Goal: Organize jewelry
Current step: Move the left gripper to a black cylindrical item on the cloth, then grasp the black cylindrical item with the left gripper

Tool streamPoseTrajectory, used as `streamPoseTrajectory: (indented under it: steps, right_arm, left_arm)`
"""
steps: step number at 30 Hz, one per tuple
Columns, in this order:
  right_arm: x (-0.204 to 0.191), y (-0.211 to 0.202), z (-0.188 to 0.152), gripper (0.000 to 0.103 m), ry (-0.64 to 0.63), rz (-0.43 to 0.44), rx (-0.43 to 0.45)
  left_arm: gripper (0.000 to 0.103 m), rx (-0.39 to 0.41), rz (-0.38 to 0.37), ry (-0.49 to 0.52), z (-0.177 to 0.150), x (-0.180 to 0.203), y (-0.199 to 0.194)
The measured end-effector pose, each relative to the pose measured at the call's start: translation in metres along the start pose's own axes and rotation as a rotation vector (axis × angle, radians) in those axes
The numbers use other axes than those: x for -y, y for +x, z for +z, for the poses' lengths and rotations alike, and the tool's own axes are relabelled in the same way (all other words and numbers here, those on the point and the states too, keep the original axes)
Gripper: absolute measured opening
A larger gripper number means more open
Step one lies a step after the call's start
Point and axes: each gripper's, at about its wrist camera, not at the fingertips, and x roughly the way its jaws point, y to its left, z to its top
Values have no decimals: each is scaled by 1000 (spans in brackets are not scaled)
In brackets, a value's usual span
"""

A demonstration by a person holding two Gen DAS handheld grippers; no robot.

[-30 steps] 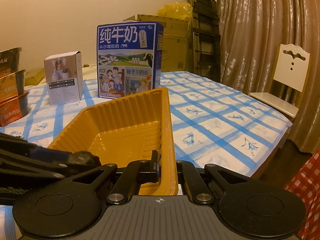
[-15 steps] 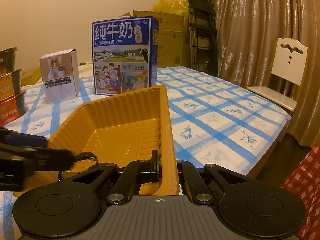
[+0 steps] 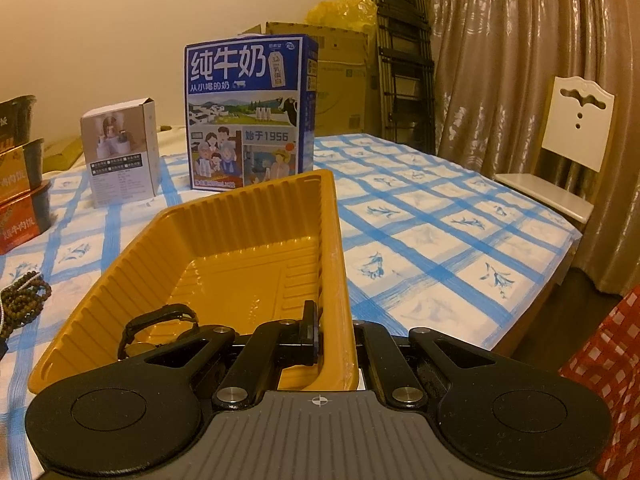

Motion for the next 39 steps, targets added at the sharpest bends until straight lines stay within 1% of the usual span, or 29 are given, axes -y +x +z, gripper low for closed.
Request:
streamPoseTrajectory:
  steps: [2, 6, 15, 17, 19, 20, 22, 24, 27, 31, 32, 35, 37, 39]
  right_arm:
    - [0, 0, 0, 3, -2, 0, 0]
    - [-1, -1, -1, 3, -3, 0, 0]
    - [-3, -4, -2, 3, -8, 0, 1]
    - [-3, -5, -2, 3, -10, 0, 2]
    - [-3, -4, -2, 3, -8, 0, 1]
    - [-3, -5, -2, 3, -8, 0, 1]
    - [-3, -4, -2, 3, -10, -1, 1]
    - [-3, -4, -2, 3, -9, -1, 1]
    - [-3, -5, -2, 3, -8, -1, 2]
    - [-4, -6, -2, 3, -12, 1, 3]
    - [-4, -7, -2, 3, -13, 2, 4]
    - [-5, -8, -1, 3, -15, 3, 4]
    - [-5, -8, -1, 3, -14, 3, 3]
    - [-5, -8, 0, 3, -14, 3, 3]
  left_arm:
    - [56, -15, 29, -2, -7, -8, -3]
    - [49, -55, 64, -6, -19, -21, -2]
    - [44, -93, 67, -24, -26, -22, 15]
    - [40, -96, 72, -27, -27, -23, 23]
    - [30, -110, 79, -31, -27, -24, 30]
    - [28, -111, 85, -35, -27, -24, 33]
    - [21, -112, 79, -42, -27, -23, 35]
    - [21, -107, 54, -37, -27, -20, 33]
    - [21, -105, -11, 1, -31, -7, 28]
    - [21, -107, -73, 38, -34, 9, 26]
    - [22, -109, -77, 46, -33, 11, 26]
    - [22, -98, -54, 67, -30, 16, 29]
    - [26, -102, -51, 59, -26, 15, 32]
    - [27, -109, -47, 53, -23, 13, 36]
